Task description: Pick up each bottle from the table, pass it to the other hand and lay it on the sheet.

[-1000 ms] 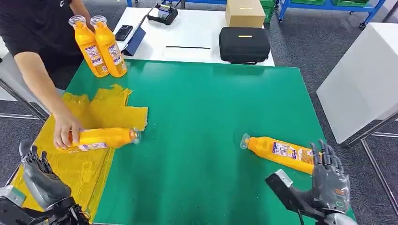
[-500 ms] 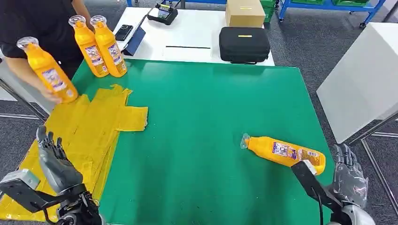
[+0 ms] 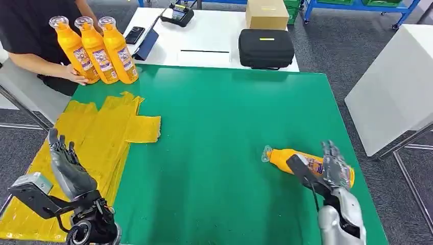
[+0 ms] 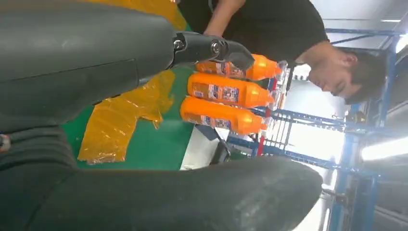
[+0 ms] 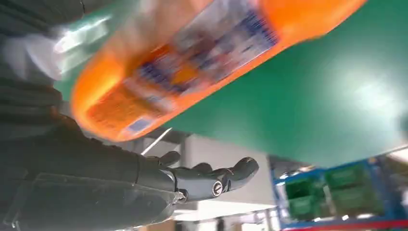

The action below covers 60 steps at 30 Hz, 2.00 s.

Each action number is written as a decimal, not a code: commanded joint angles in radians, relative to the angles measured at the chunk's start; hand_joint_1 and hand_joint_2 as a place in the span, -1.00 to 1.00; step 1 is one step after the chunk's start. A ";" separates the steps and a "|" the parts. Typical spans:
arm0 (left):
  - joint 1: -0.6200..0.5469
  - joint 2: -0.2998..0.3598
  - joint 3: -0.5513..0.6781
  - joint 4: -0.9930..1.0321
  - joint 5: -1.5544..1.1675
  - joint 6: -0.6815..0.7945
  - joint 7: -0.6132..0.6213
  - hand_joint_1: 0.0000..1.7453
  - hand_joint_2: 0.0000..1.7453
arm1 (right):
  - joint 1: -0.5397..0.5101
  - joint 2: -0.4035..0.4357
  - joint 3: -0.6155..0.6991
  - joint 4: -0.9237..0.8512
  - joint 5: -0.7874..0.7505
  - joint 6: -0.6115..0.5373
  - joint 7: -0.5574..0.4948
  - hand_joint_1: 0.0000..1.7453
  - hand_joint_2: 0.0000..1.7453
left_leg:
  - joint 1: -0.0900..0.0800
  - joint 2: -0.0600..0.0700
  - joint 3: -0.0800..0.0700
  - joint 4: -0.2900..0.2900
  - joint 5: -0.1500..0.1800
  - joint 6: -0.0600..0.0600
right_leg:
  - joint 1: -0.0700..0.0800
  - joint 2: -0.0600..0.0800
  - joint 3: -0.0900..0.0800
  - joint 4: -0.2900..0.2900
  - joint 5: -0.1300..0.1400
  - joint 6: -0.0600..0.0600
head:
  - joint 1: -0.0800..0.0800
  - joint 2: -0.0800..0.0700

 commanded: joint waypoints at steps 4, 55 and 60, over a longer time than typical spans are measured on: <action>-0.004 0.031 0.032 0.025 0.022 0.021 -0.017 -1.00 -1.00 | -0.193 -0.074 0.188 0.384 0.028 0.026 0.003 -1.00 1.00 | 0.001 0.004 0.004 -0.001 -0.001 -0.002 | 0.001 0.003 0.003 -0.002 0.000 -0.002 | 0.000 0.000; 0.094 -0.011 0.113 -0.086 0.020 0.011 0.000 -1.00 -1.00 | 0.141 -0.255 0.095 -0.079 0.001 0.308 0.101 -1.00 1.00 | -0.001 -0.005 0.002 -0.001 0.001 0.000 | -0.001 -0.006 0.003 -0.002 0.000 -0.001 | 0.000 0.000; 0.093 -0.015 0.120 -0.091 0.017 0.009 0.006 -1.00 -1.00 | 0.163 -0.205 0.018 -0.151 0.039 0.350 0.095 -1.00 1.00 | -0.002 -0.006 0.002 -0.001 0.000 0.000 | -0.002 -0.007 0.003 -0.001 -0.001 -0.001 | 0.000 0.000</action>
